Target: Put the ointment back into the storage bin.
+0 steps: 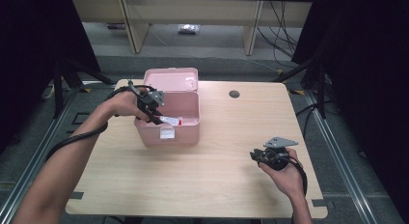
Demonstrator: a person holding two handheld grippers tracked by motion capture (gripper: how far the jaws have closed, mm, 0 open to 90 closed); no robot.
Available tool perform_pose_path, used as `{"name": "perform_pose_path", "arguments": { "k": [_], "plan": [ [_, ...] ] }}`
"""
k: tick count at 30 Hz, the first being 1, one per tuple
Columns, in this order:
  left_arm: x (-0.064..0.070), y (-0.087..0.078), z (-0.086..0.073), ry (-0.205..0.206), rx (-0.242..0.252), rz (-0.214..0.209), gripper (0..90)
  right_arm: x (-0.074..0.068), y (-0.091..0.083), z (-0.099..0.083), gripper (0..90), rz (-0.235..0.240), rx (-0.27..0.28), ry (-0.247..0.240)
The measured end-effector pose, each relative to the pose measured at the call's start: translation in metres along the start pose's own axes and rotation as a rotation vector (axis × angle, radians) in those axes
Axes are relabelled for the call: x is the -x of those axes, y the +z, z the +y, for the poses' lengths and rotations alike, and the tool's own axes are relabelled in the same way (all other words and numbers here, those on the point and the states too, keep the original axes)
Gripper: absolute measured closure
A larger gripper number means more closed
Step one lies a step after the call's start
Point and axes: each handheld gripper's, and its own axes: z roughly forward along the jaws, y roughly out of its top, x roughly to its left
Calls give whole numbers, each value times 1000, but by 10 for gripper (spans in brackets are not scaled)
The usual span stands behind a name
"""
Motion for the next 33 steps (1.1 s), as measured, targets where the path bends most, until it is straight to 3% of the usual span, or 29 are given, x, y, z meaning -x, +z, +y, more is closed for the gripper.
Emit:
{"name": "perform_pose_path", "arguments": {
  "k": [3, 6, 7, 11, 12, 22, 25, 28, 30, 31, 33],
  "plan": [
    [-1, 1, -1, -3, -6, -1, 705, 3, 0, -1, 752, -7, 13, -22],
    [-1, 3, -2, -25, -3, -7, 705, 3, -1, -1, 752, -8, 12, -16],
    [-2, 3, -2, -14, -8, -5, 705, 3, -1, -1, 752, -9, 11, -15],
    [-2, 5, -3, -29, -19, -8, 705, 2, -1, -2, 752, -14, 13, -5],
    [-3, 5, -4, -27, -18, -9, 705, 5, -1, -1, 752, -27, 19, -49],
    [-1, 10, -1, -25, -30, -18, 705, 4, -2, -1, 753, -24, 13, -27],
    [-2, 11, -2, -30, -31, -19, 704, 6, -2, -1, 753, -32, 18, -48],
    [-4, 10, -2, 0, -62, -20, 704, 4, -3, -1, 752, -26, 10, -25],
    [-4, 11, -3, -4, -66, -22, 704, 5, -3, -1, 752, -28, 12, -30],
    [-2, 13, -3, -29, -48, -24, 704, 5, -3, -1, 753, -27, 12, -30],
    [-2, 14, -2, -21, -58, -24, 704, 5, -3, -1, 752, -27, 12, -30]
  ]
}}
